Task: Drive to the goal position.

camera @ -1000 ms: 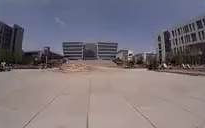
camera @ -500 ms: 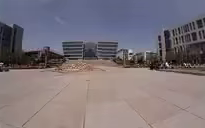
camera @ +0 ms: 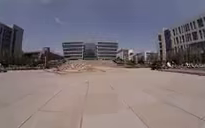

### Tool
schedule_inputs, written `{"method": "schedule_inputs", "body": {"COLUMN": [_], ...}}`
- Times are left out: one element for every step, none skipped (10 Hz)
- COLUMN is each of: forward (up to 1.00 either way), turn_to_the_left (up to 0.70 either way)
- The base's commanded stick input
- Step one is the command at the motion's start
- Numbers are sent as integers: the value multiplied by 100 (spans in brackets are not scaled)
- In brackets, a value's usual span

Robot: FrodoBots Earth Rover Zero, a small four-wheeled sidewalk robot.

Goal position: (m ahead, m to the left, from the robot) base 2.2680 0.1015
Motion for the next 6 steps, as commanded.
{"method": "schedule_inputs", "body": {"forward": [70,70,70,70,70,70], "turn_to_the_left": [2,2,2,2,2,2]}}
